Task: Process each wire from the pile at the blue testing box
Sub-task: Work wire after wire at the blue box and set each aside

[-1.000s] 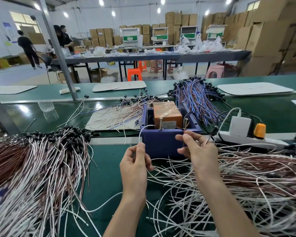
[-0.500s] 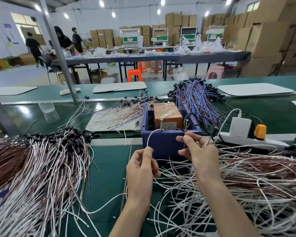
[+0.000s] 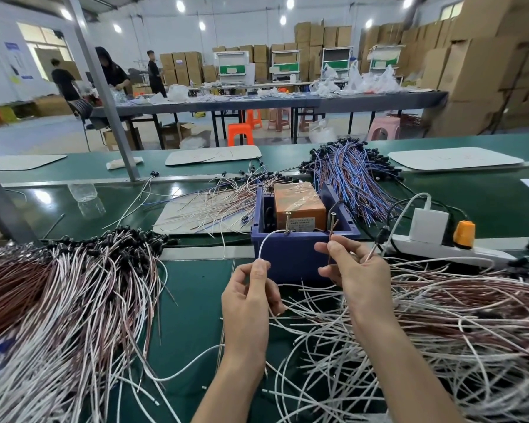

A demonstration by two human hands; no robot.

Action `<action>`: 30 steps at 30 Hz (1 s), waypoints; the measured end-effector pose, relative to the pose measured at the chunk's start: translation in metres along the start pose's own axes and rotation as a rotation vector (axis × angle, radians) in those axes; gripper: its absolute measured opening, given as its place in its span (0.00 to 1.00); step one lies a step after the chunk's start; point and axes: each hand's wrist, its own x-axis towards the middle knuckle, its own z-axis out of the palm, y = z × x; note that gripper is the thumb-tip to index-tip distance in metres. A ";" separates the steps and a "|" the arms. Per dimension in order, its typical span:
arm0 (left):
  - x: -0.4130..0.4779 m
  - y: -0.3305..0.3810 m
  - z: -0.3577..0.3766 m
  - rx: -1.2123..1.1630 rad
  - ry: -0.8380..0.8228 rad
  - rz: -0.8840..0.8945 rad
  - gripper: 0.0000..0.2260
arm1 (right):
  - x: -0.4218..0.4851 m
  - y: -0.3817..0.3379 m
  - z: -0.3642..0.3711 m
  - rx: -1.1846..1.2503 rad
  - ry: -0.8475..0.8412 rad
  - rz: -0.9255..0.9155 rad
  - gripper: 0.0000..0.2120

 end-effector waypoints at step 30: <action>0.008 0.000 -0.002 -0.028 0.060 0.013 0.09 | -0.001 -0.001 0.000 0.022 0.033 -0.022 0.03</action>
